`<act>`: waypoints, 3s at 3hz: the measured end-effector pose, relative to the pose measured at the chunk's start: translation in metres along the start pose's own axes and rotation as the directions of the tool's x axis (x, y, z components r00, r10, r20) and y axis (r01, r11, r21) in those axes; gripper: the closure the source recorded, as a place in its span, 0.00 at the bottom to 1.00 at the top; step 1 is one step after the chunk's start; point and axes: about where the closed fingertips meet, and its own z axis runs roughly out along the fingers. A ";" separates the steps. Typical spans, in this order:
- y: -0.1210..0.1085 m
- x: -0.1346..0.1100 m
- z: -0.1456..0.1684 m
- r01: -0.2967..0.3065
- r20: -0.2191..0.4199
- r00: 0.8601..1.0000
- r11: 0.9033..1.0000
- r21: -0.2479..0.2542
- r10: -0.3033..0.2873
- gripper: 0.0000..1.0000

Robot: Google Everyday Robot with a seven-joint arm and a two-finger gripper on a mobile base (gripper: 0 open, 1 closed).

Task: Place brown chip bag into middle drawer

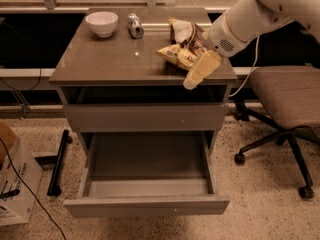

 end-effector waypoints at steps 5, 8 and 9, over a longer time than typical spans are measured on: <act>-0.090 -0.038 0.111 -0.082 0.104 0.992 0.995 0.062 0.076 0.42; -0.076 -0.033 0.098 -0.058 0.049 0.997 0.995 0.086 0.054 1.00; -0.057 -0.047 0.047 -0.021 0.089 0.996 0.997 0.076 0.014 1.00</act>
Offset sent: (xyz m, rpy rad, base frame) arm 0.1299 0.0666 -0.0350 0.2222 -0.0535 -0.0265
